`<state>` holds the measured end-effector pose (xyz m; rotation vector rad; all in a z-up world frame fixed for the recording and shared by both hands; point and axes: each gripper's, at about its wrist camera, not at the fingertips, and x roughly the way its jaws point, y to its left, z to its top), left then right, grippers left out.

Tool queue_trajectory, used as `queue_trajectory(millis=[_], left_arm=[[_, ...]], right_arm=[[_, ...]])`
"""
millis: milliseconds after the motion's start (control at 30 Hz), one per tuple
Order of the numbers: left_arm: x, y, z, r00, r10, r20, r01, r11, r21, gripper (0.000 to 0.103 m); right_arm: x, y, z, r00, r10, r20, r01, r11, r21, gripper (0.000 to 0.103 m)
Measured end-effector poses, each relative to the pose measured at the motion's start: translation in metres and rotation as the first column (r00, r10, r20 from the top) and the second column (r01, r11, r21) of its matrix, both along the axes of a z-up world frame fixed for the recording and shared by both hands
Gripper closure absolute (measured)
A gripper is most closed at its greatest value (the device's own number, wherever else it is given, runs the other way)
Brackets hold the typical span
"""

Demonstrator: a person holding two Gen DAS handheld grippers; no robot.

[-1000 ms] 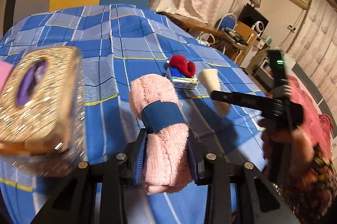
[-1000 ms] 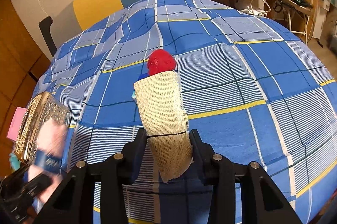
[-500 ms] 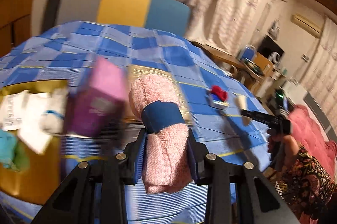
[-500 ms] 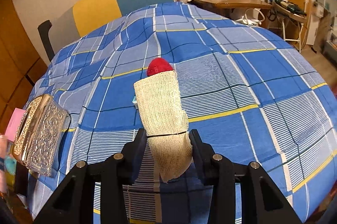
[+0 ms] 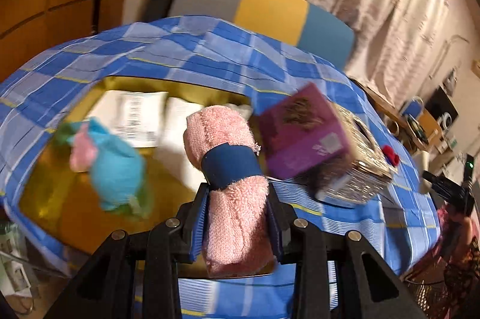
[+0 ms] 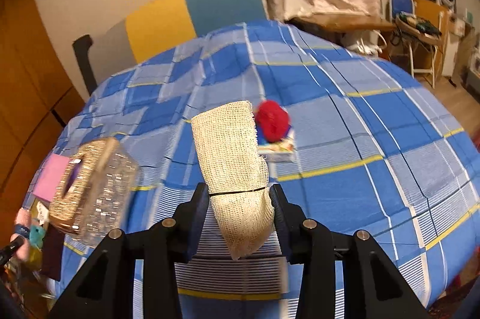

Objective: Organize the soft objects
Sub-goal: 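Lift the beige sock bundle with the right gripper while the left gripper carries the pink roll toward the tray, then lower the pink roll into the gold tray and release it while the right gripper lowers the beige bundle in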

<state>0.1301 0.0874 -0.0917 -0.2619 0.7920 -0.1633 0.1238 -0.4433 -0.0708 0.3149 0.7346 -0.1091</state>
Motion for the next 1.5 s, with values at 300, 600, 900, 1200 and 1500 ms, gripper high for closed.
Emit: queue_trajectory(millis=[300,600,900,1200,1500], left_arm=[[-0.022,0.088,-0.011,0.945,0.325,-0.044,-0.327,0.943,-0.052,0.068],[-0.014,0.127,-0.042,0.878,0.454,-0.152,-0.472,0.874,-0.113,0.066],[-0.021,0.13,-0.035,0.877,0.463,-0.129,-0.479,0.865,-0.15,0.05],[-0.053,0.113,-0.004,0.905,0.422,0.052,-0.419,0.906,-0.066,0.05],[-0.057,0.116,-0.003,0.911,0.41,0.051,-0.406,0.91,-0.08,0.05]], right_arm=[[-0.01,0.074,0.046,0.985,0.115,0.126,-0.12,0.992,0.037,0.061],[-0.019,0.197,0.08,0.904,0.373,0.208,-0.377,0.926,-0.018,0.061],[-0.01,0.306,0.057,0.806,0.579,0.121,-0.582,0.813,-0.015,0.061],[0.004,0.394,0.004,0.719,0.693,-0.047,-0.694,0.72,0.013,0.061],[0.042,0.458,-0.038,0.701,0.686,-0.197,-0.695,0.718,0.025,0.06]])
